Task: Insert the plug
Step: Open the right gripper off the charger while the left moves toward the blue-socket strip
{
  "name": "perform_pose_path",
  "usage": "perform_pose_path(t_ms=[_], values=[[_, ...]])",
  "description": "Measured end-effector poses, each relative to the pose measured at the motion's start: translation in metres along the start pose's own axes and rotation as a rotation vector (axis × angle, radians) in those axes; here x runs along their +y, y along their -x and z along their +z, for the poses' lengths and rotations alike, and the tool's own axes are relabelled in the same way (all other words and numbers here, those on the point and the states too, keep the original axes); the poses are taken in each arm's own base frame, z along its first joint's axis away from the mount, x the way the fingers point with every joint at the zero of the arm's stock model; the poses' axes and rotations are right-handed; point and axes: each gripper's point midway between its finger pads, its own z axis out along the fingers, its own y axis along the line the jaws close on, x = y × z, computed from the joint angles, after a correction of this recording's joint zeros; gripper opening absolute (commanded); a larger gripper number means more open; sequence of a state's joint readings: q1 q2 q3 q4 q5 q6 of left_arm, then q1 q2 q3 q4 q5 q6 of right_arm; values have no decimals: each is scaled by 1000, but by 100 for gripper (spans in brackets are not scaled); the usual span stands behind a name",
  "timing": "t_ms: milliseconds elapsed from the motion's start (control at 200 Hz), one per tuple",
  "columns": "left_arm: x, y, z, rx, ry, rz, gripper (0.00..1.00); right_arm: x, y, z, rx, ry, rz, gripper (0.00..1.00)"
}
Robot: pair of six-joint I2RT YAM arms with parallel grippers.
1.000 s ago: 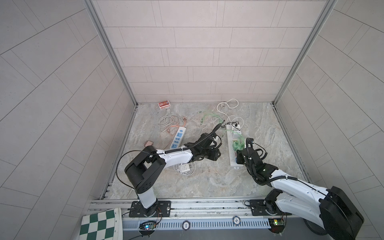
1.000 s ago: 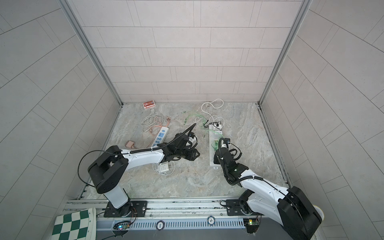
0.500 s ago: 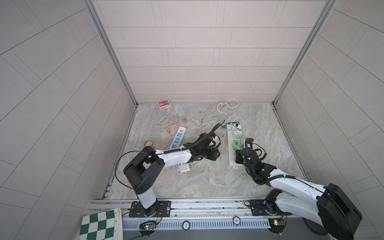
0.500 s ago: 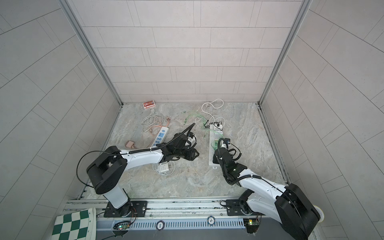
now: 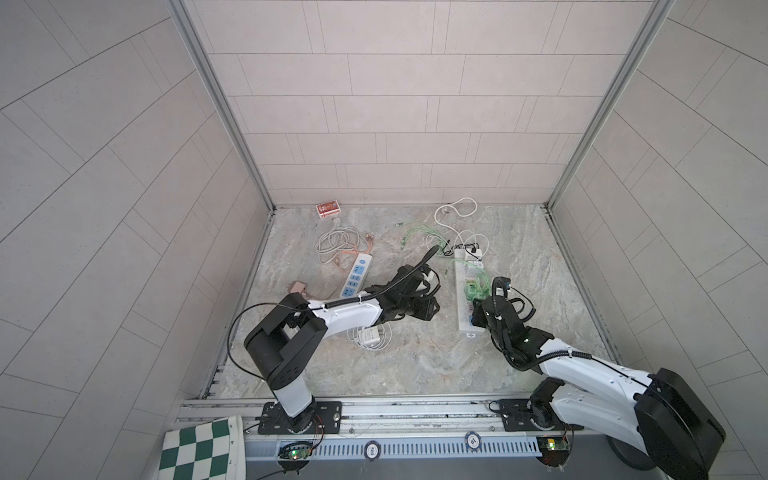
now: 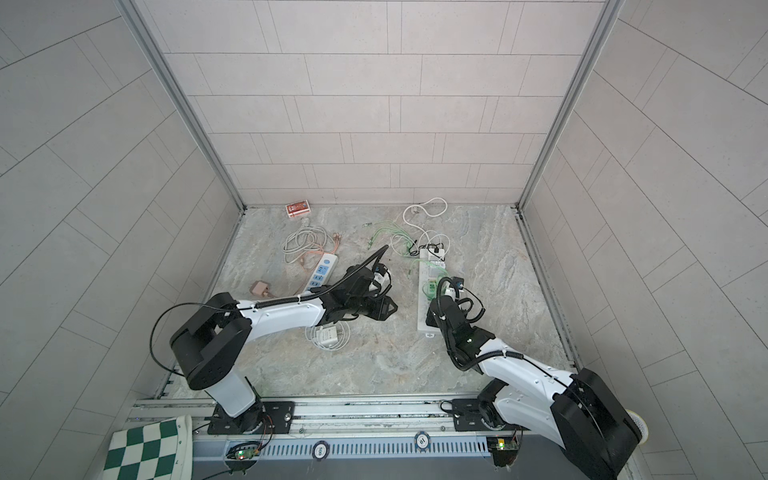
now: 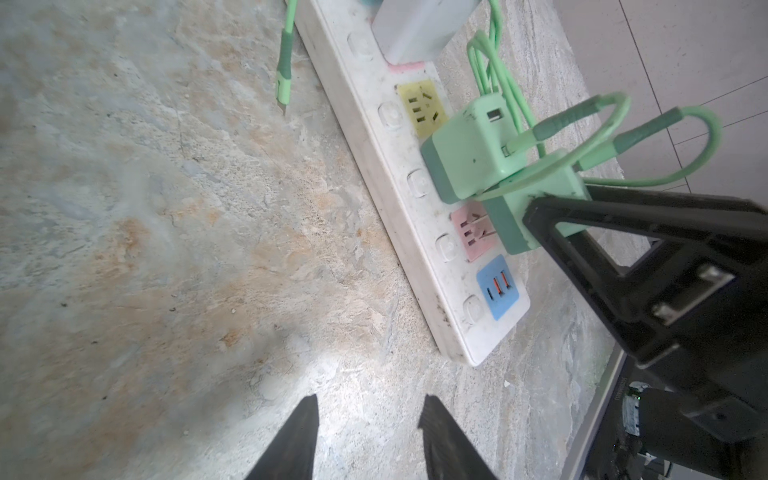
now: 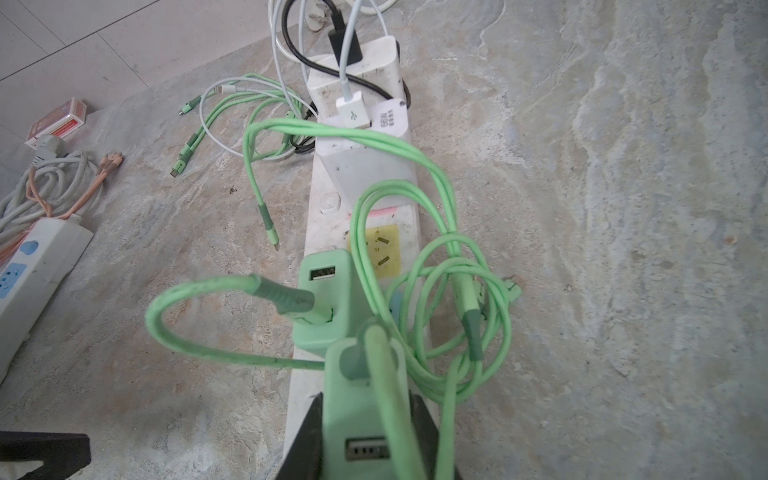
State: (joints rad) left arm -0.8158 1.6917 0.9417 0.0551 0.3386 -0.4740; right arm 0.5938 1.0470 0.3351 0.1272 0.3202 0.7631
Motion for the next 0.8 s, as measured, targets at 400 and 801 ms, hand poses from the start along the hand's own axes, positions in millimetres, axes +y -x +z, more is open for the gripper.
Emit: perform_pose_path(t_ms=[400, 801], values=[[-2, -1, 0, 4, -10, 0, 47, 3, -4, 4, 7, 13, 41, 0], [-3, 2, -3, -5, -9, -2, 47, 13, -7, 24, 8, -53, -10, 0]])
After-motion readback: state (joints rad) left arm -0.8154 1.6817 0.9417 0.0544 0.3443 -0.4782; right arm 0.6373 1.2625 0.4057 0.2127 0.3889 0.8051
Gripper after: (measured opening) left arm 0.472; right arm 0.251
